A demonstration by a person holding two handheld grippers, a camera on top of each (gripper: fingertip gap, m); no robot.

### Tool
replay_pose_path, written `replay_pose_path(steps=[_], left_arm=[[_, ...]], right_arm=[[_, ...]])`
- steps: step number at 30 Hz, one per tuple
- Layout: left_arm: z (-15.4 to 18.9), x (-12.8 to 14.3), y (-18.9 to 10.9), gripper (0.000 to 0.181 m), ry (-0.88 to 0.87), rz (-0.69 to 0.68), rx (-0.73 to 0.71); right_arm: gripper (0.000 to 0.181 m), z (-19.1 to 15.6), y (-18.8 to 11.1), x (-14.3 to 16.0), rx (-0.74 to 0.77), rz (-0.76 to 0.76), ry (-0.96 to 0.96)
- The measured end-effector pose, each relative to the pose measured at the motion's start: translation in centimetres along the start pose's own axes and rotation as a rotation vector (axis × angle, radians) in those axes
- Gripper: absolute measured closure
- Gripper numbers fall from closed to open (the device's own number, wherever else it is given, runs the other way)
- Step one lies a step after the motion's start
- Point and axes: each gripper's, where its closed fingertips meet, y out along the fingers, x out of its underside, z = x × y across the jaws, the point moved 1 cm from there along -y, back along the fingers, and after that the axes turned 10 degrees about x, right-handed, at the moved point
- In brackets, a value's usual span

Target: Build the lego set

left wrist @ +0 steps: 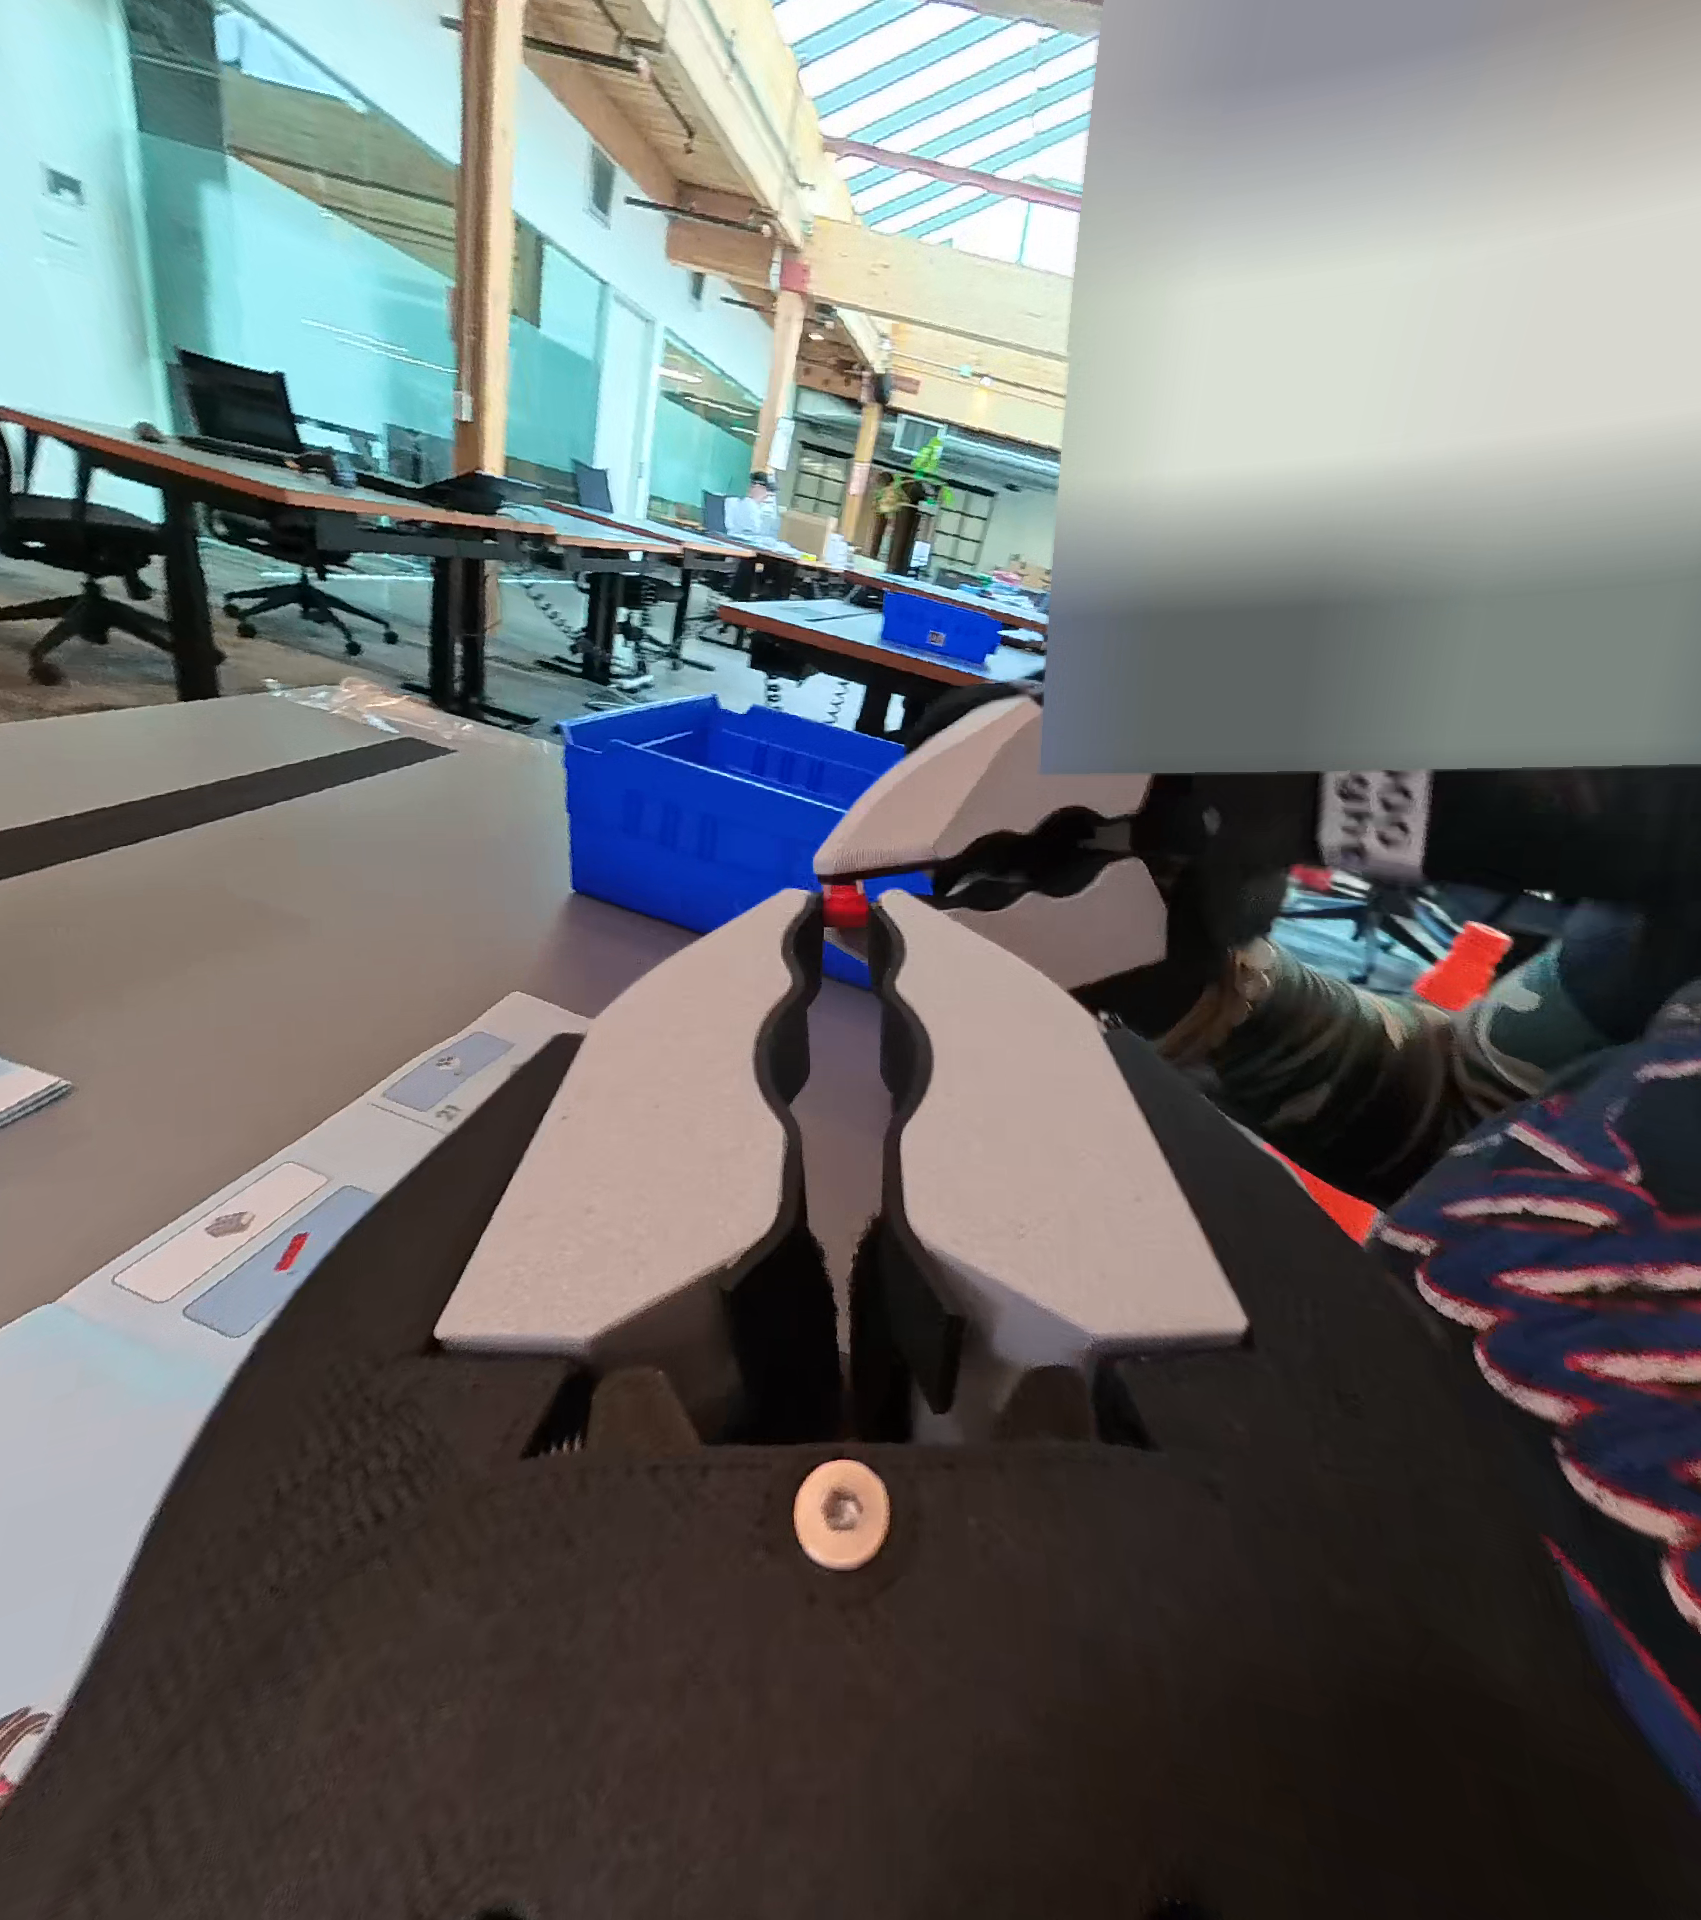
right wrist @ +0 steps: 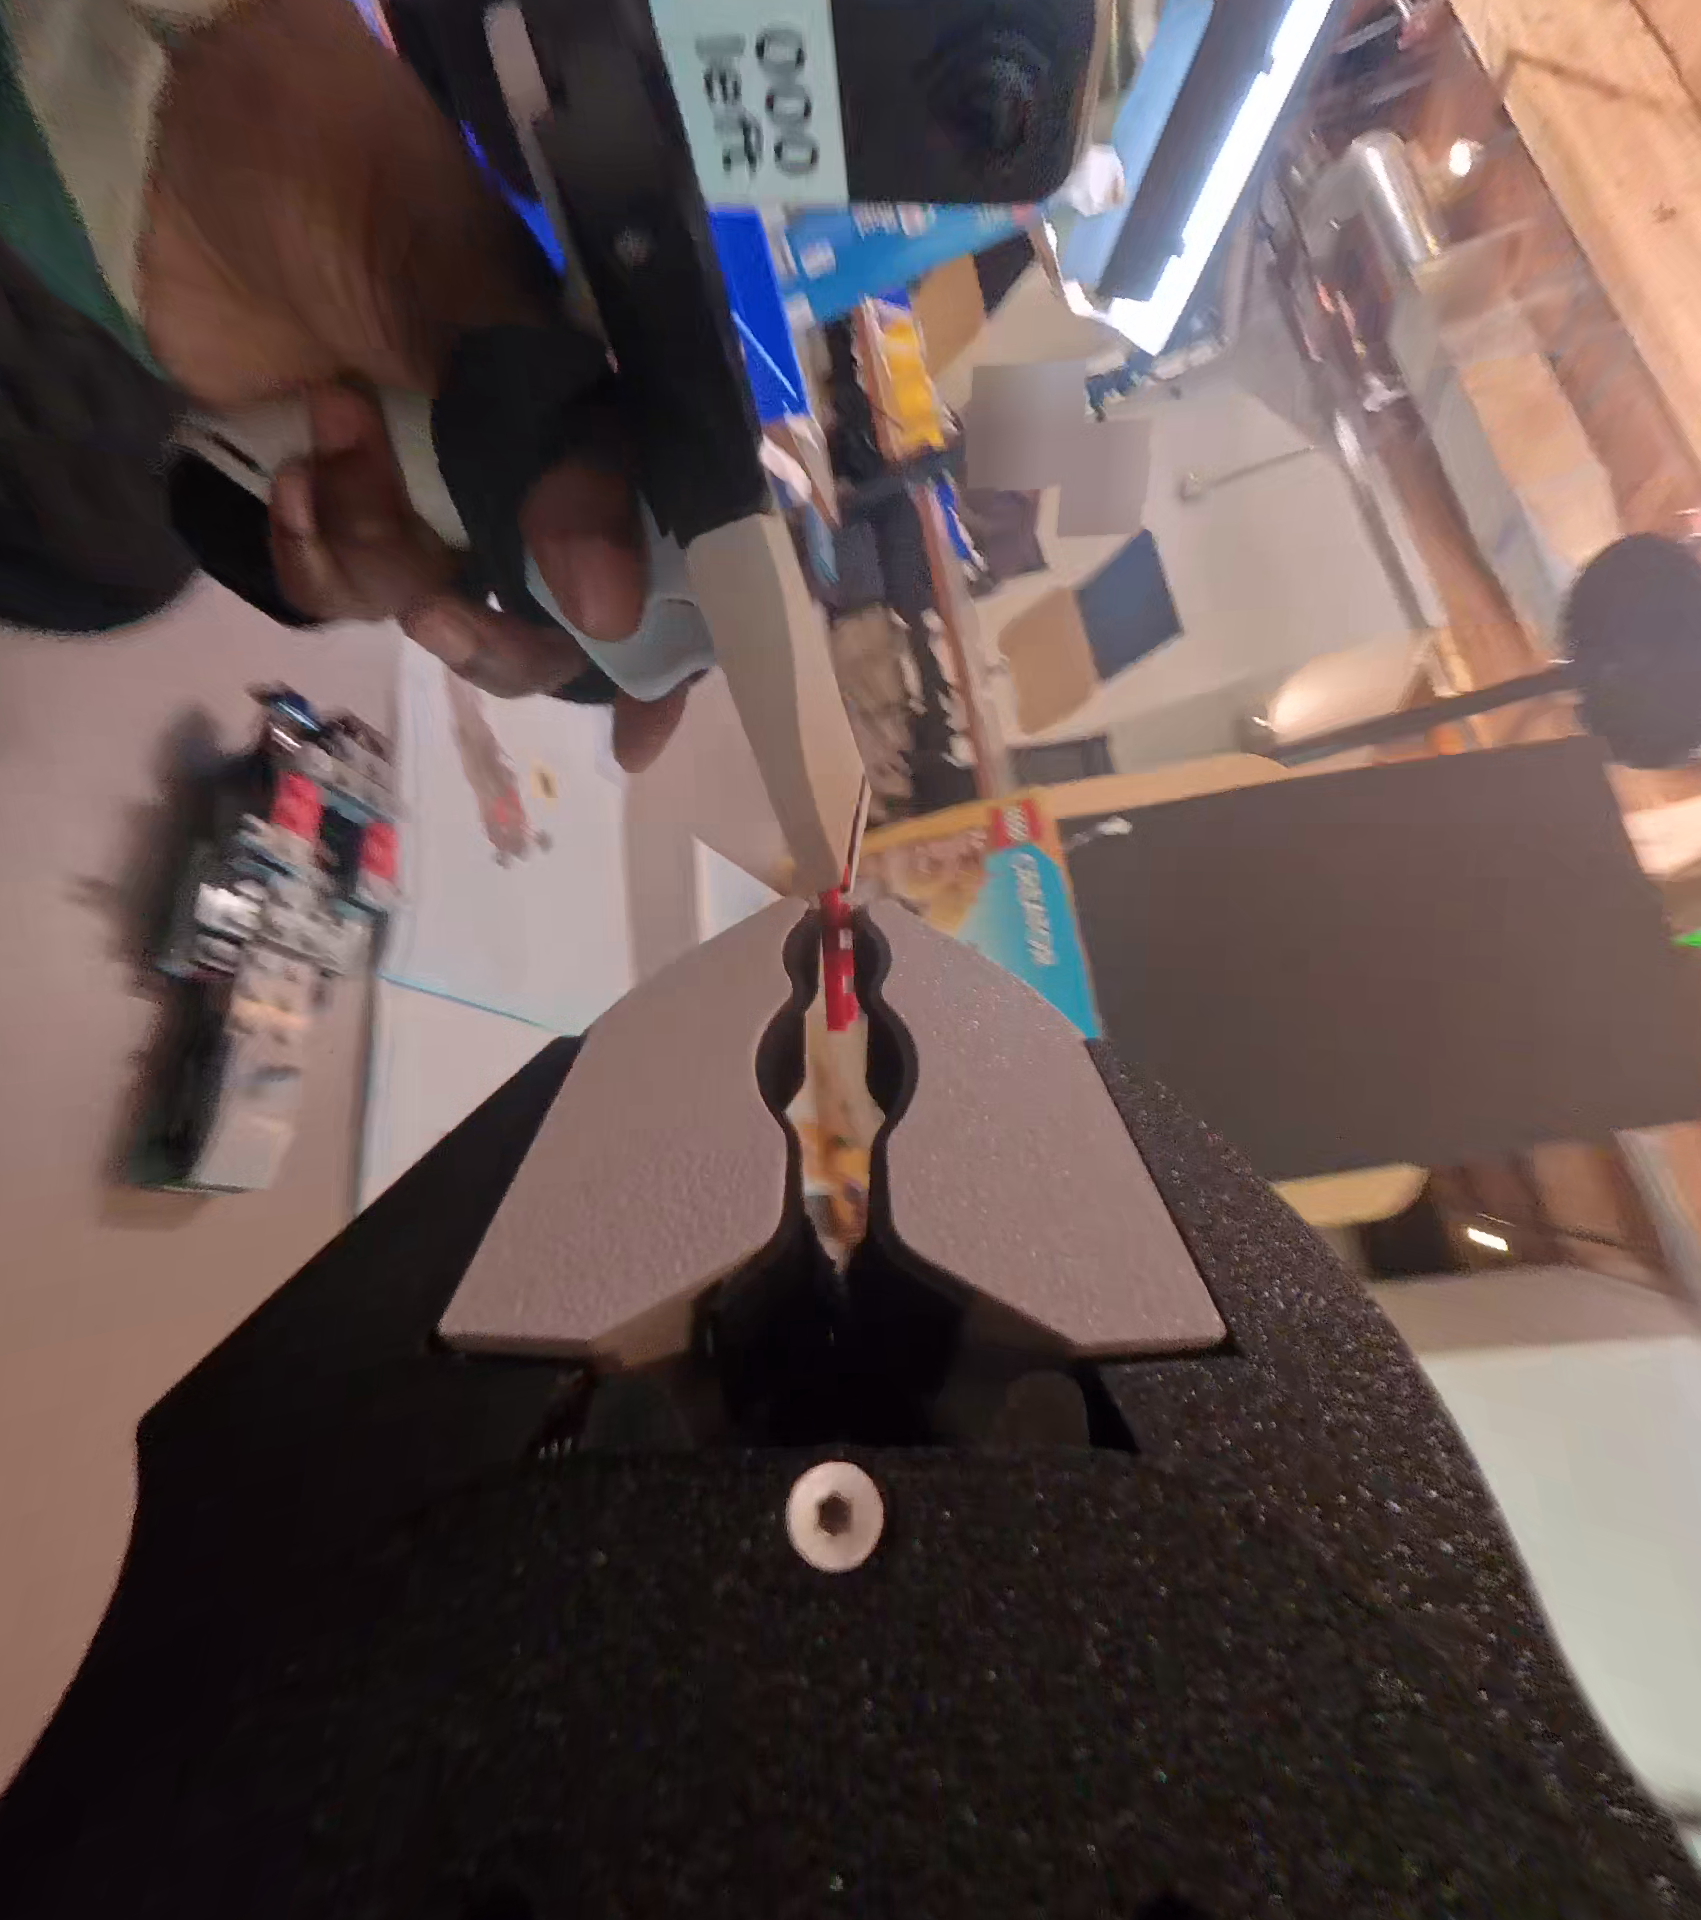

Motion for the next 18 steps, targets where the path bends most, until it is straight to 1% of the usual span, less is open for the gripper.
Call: replay_pose_path(steps=[1,2,3,4,6,7,8,10,13,15,17,18], left_arm=[[0.3,0.1,-0.3,0.173,0.003,-0.001,0.025],[0.5,0.1,-0.7,0.173,0.01,0.001,0.045],[0.7,0.1,-1.1,0.174,0.02,0.005,0.068],[1.0,0.1,-1.4,0.174,0.032,0.009,0.092],[1.5,0.0,-1.9,0.174,0.061,0.013,0.132],[1.7,0.1,-2.0,0.174,0.075,0.009,0.144],[1.8,0.1,-2.0,0.174,0.087,0.002,0.153],[2.1,0.3,-2.0,0.173,0.107,-0.006,0.172],[2.3,0.6,-1.8,0.173,0.118,-0.015,0.185],[2.3,0.8,-1.8,0.173,0.113,-0.018,0.191],[2.3,1.0,-1.7,0.173,0.108,-0.022,0.191],[2.3,1.0,-1.6,0.174,0.105,-0.022,0.195]], right_arm=[[0.17,-0.2,-0.3,-0.1,-0.054,0.027,0.103],[0.164,0.0,-0.6,0.2,-0.109,0.035,0.262],[0.158,0.0,-1.0,0.2,-0.191,0.065,0.459],[0.155,0.3,-1.5,-0.1,-0.284,0.129,0.686],[0.159,1.4,-2.2,-0.6,-0.448,0.253,1.103],[0.158,1.6,-2.3,-0.6,-0.522,0.288,1.236],[0.157,1.5,-2.3,-0.6,-0.572,0.304,1.315],[0.157,0.9,-2.0,-0.6,-0.606,0.302,1.36],[0.164,-0.7,-1.7,-0.9,-0.668,0.251,1.313],[0.166,-1.0,-1.7,-1.0,-0.672,0.254,1.311],[0.176,-0.9,-1.8,-1.0,-0.68,0.277,1.326],[0.176,-1.0,-1.9,-0.9,-0.68,0.278,1.325]])
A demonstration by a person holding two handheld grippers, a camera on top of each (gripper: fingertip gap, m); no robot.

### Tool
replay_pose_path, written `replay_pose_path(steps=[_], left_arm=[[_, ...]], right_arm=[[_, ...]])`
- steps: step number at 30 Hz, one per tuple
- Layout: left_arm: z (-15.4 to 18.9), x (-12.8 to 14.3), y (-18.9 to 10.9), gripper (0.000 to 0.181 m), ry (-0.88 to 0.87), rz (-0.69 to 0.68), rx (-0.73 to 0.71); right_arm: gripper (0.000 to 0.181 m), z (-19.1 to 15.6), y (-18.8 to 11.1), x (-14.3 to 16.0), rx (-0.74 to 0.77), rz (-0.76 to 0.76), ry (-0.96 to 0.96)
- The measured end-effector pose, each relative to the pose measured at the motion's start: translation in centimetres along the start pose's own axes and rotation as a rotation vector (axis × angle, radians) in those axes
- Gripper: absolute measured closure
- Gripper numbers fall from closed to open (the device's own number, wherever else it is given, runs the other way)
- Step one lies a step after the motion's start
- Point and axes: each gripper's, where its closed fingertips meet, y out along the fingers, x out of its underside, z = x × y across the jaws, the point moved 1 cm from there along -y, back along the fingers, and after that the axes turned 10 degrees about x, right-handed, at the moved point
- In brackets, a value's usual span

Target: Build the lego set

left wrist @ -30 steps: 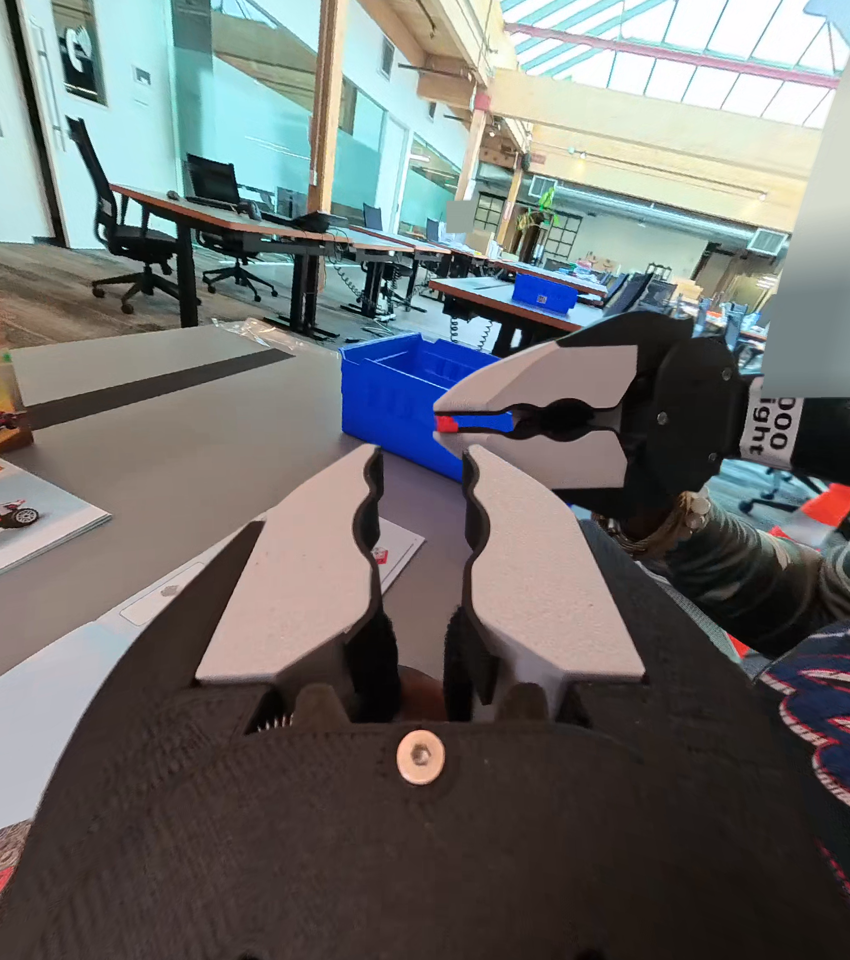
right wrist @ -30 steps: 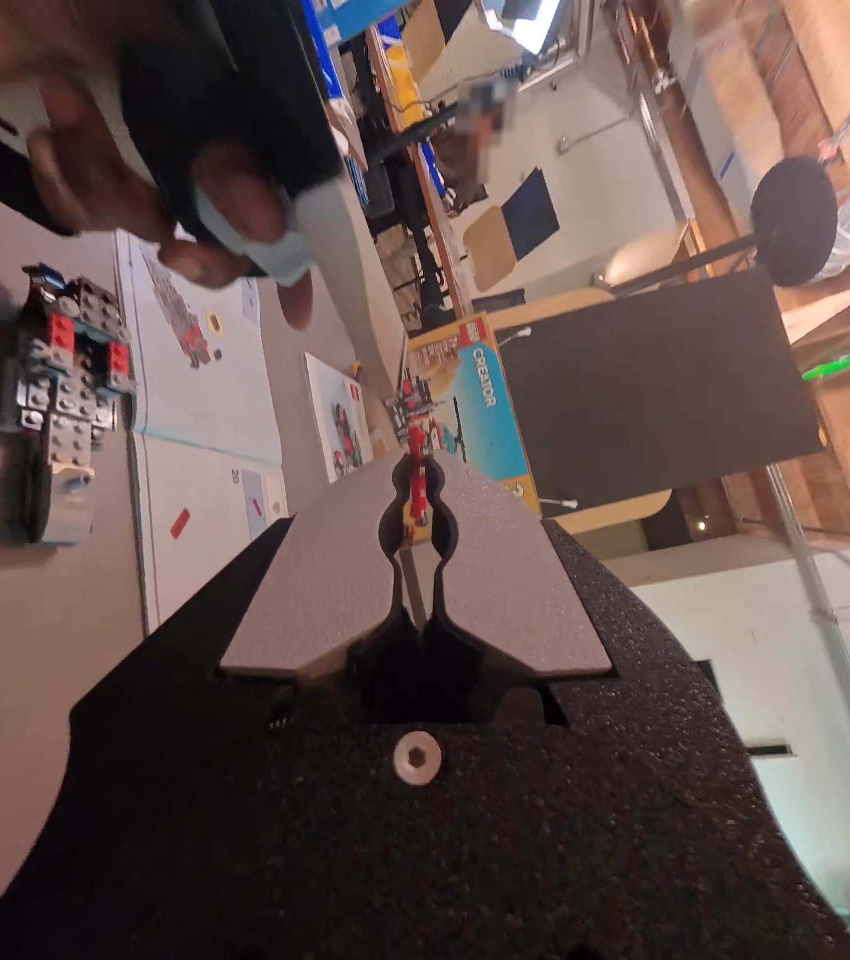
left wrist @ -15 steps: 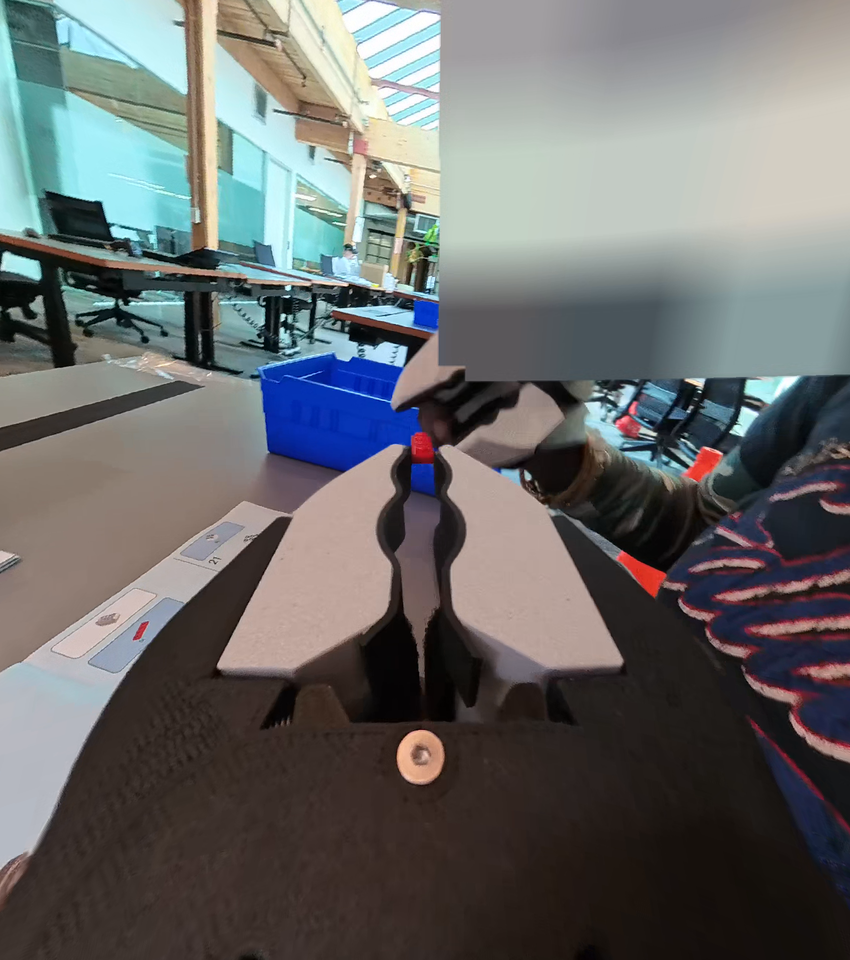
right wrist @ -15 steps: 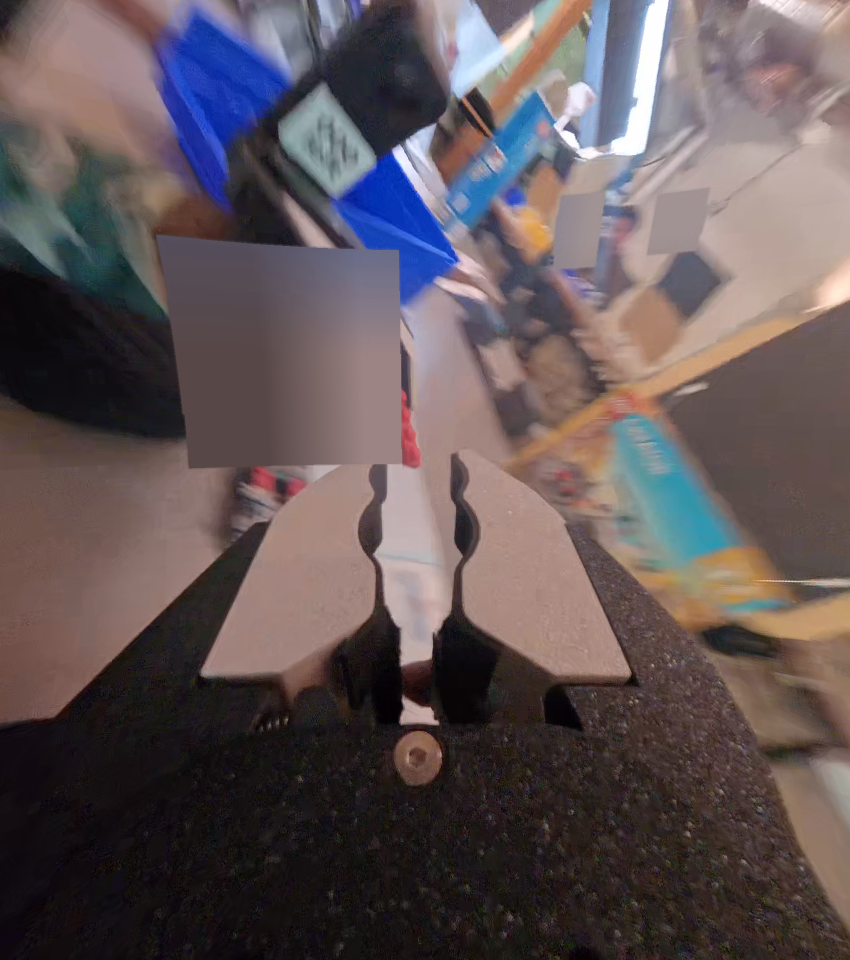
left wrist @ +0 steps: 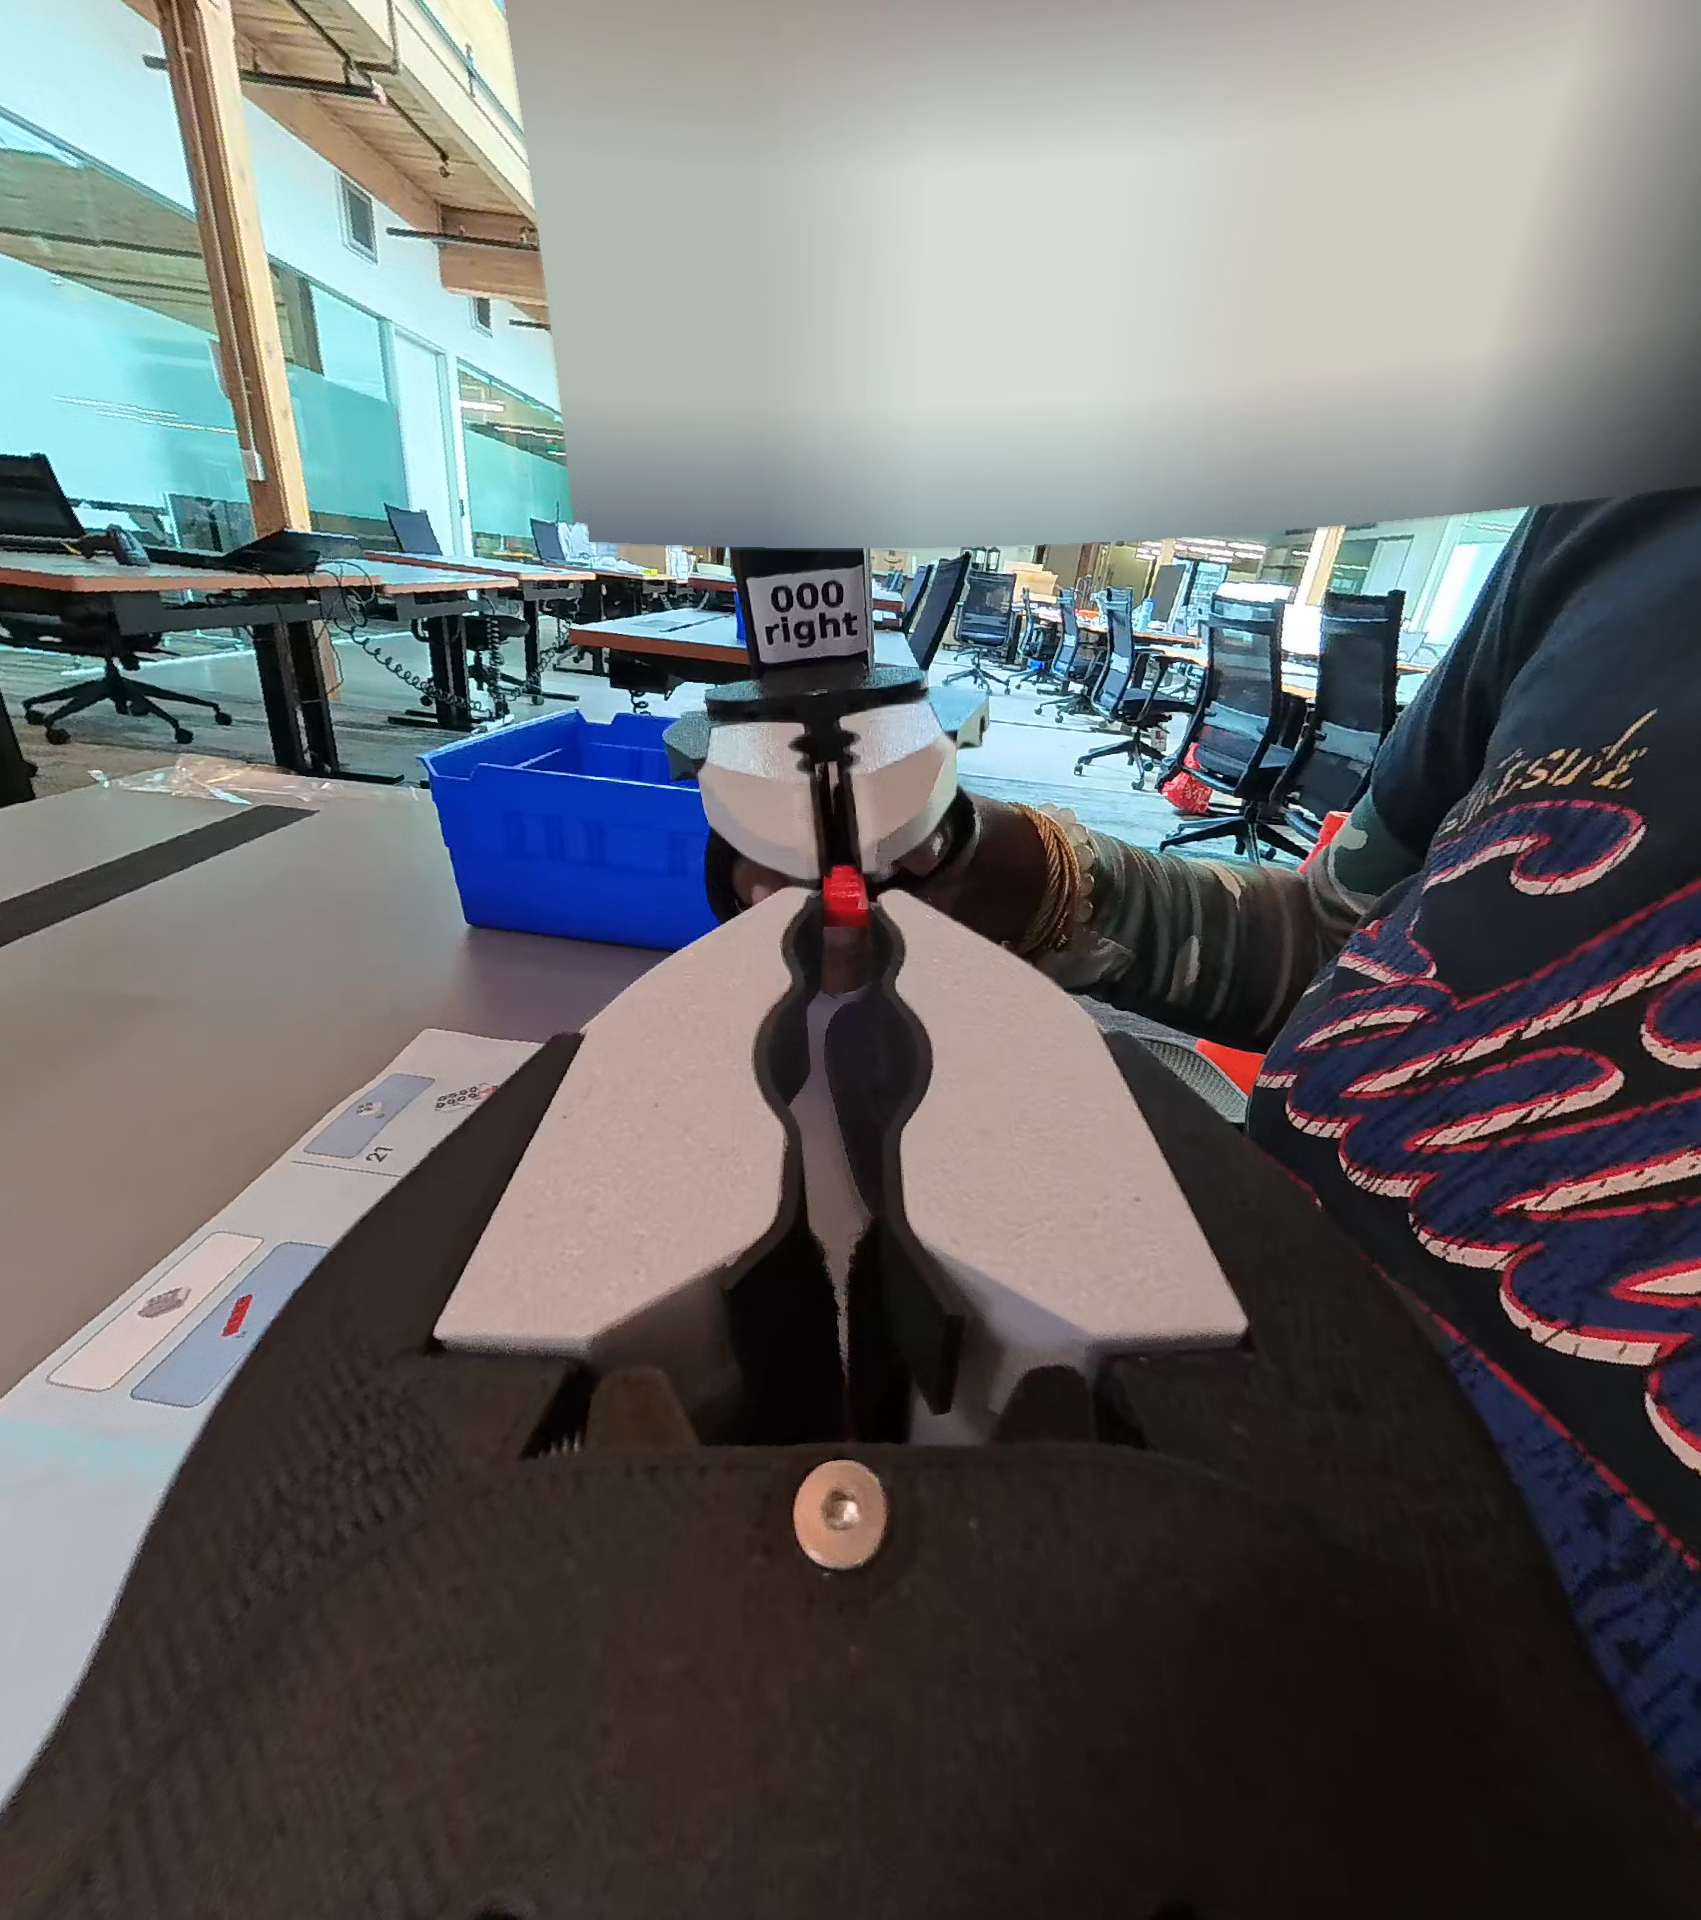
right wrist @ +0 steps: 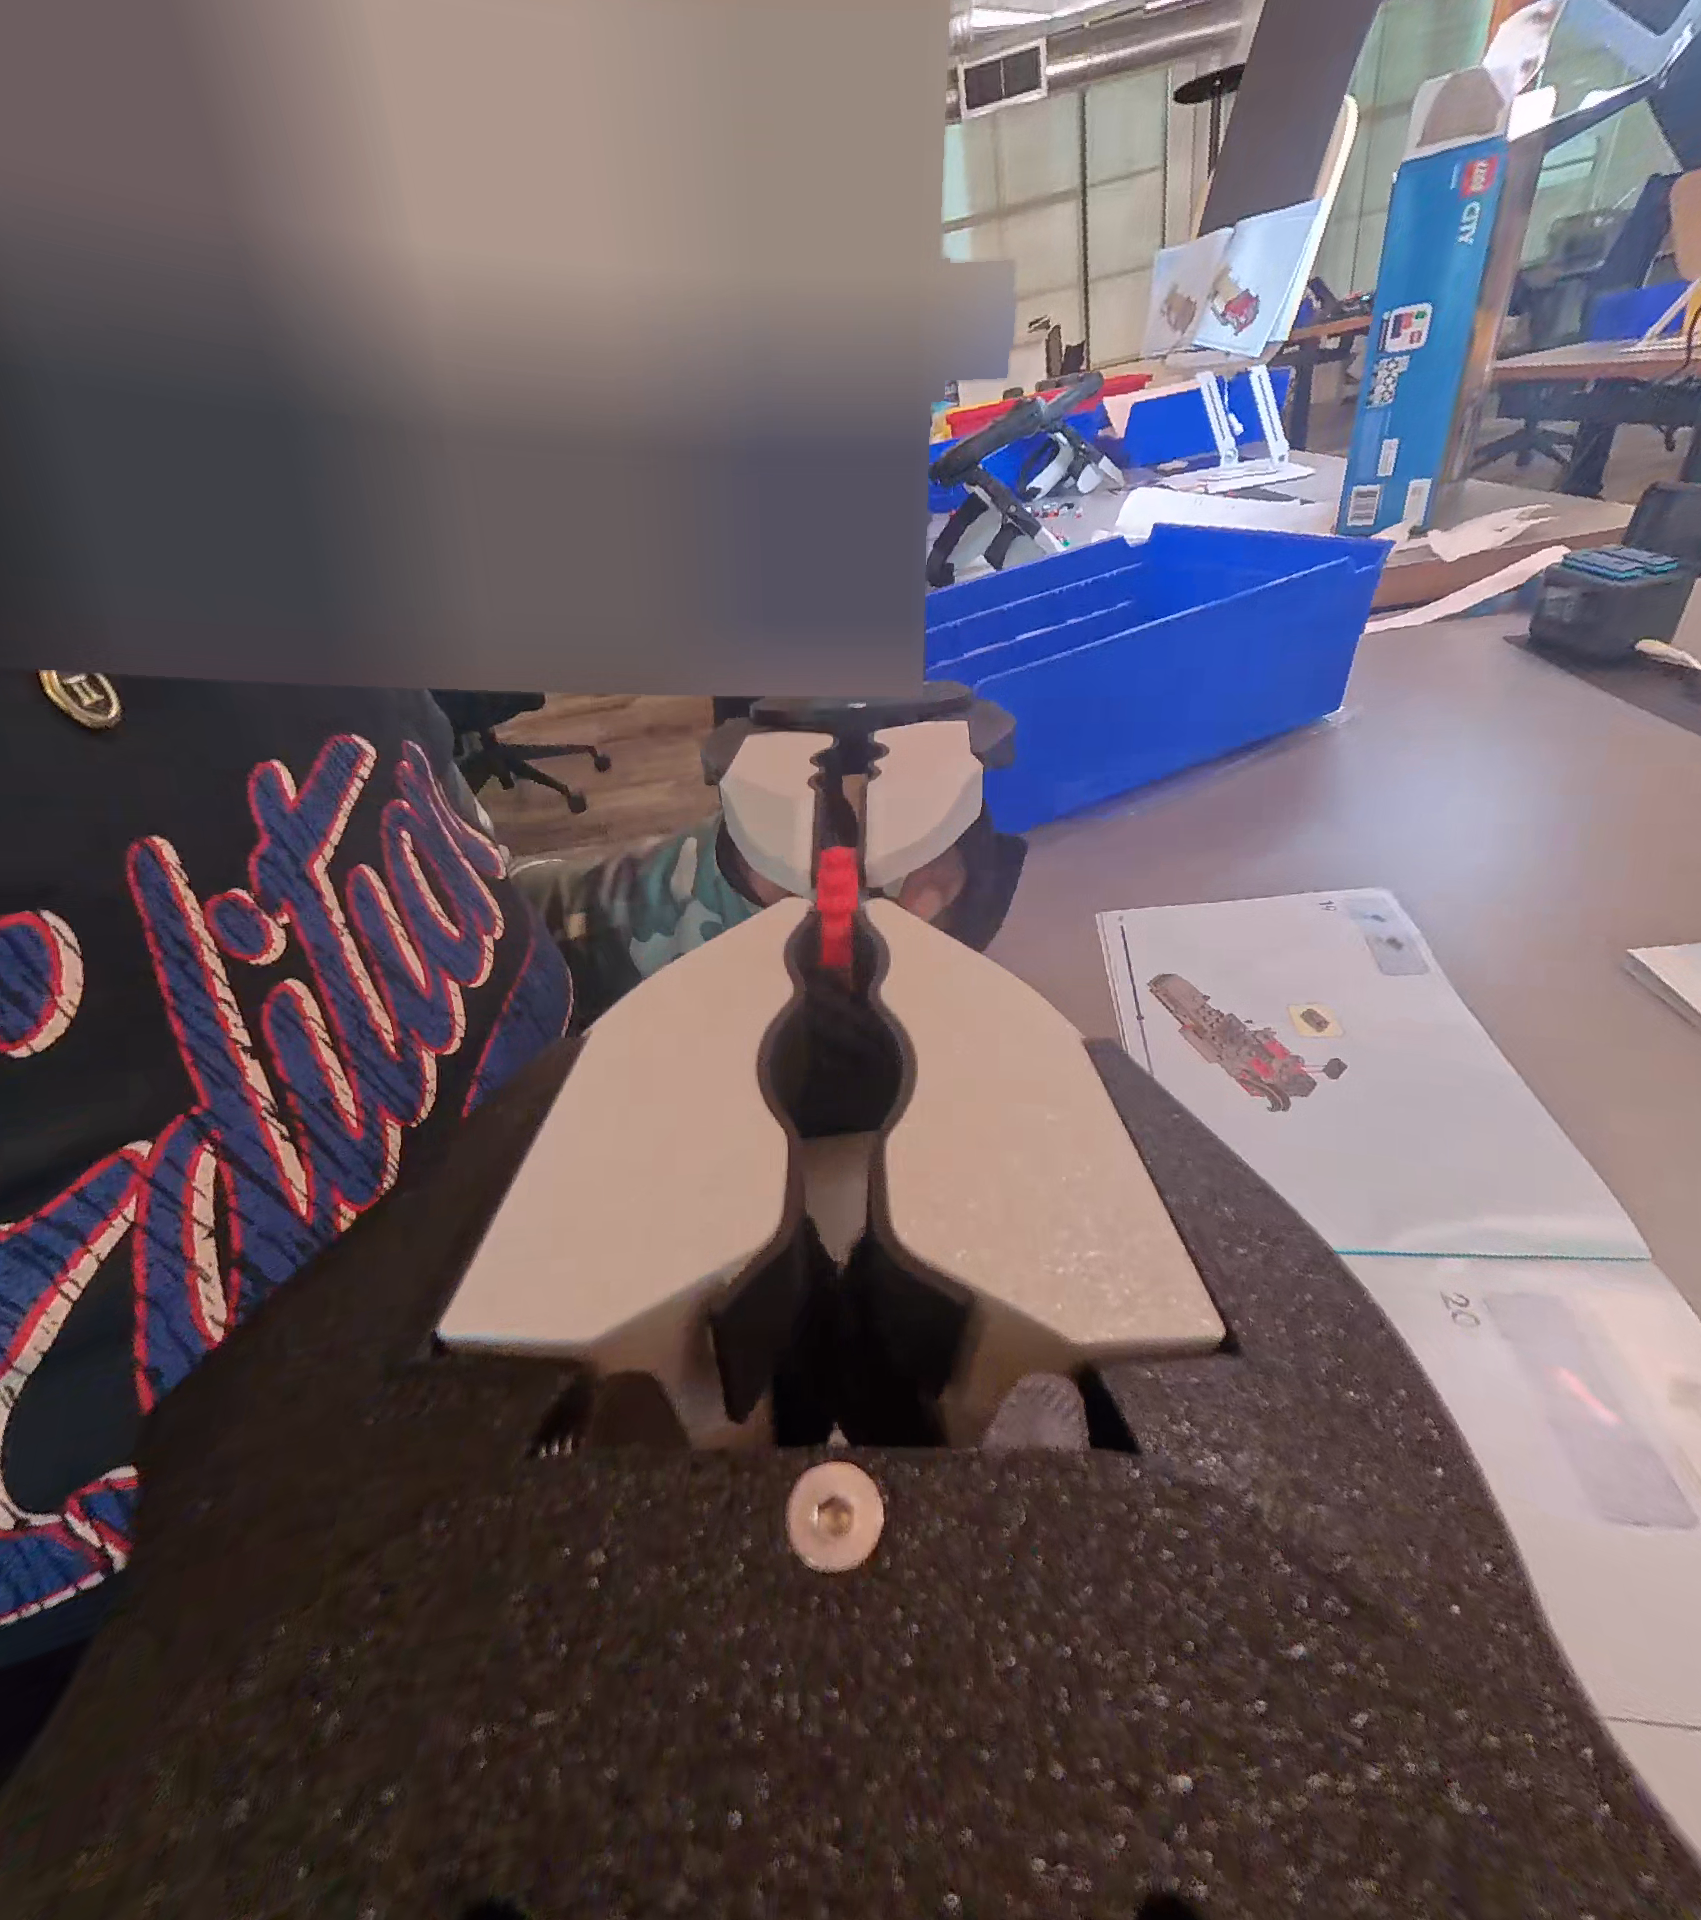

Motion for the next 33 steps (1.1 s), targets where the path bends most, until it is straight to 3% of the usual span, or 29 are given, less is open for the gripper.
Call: replay_pose_path(steps=[3,7,19,22,27,33], left_arm=[[-0.1,0.4,0.1,0.173,-0.001,-0.012,0.0],[0.0,0.5,0.2,0.173,-0.012,-0.001,0.014],[-0.4,1.3,0.4,0.173,-0.045,-0.027,0.015],[-1.2,1.9,-0.5,0.158,-0.023,-0.134,-0.05],[-3.2,5.4,-4.4,0.131,-0.023,-0.46,-0.192],[-4.2,8.7,-5.6,0.125,-0.08,-0.611,-0.221]], right_arm=[[0.16,0.2,0.0,0.5,0.007,-0.021,0.013],[0.173,0.0,0.1,1.1,-0.008,-0.041,0.0],[0.173,0.4,-0.4,1.8,0.039,-0.056,-0.035],[0.173,1.0,-1.6,2.4,0.083,-0.073,-0.039],[0.173,2.9,-4.9,6.4,0.268,-0.243,-0.039],[0.173,3.9,-5.9,10.0,0.375,-0.383,-0.074]])
